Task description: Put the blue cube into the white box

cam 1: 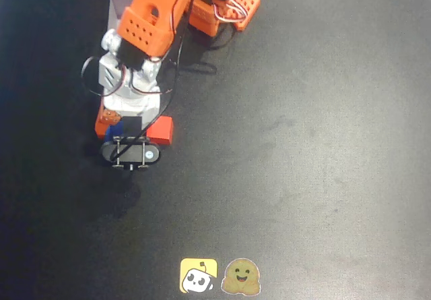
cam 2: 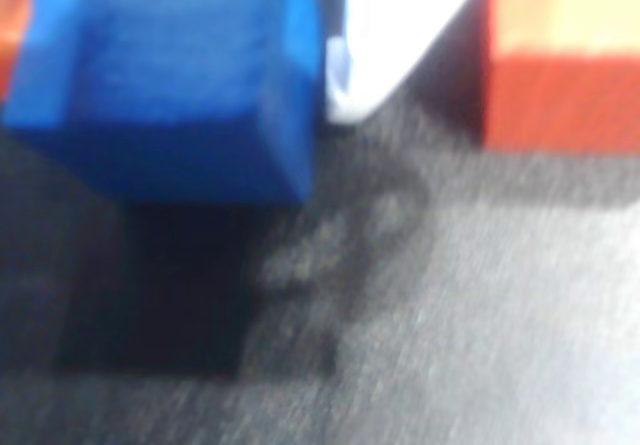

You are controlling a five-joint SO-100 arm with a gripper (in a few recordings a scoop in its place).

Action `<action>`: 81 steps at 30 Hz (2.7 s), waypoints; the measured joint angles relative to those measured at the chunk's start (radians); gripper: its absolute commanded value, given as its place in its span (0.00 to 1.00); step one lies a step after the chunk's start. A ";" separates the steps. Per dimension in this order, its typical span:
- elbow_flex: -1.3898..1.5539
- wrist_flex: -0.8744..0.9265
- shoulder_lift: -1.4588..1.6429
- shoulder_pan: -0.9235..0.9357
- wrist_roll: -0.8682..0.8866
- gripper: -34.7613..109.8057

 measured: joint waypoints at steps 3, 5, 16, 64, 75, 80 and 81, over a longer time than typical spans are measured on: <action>0.000 -0.009 -0.002 -0.002 0.000 0.27; 0.000 -0.012 -0.002 -0.002 -0.008 0.24; -0.011 0.118 0.080 0.014 0.008 0.24; 0.017 0.959 1.020 0.529 0.060 0.24; 0.190 0.969 1.200 0.632 0.069 0.24; 0.230 0.945 1.200 0.664 0.051 0.25; 0.232 0.940 1.192 0.670 0.055 0.26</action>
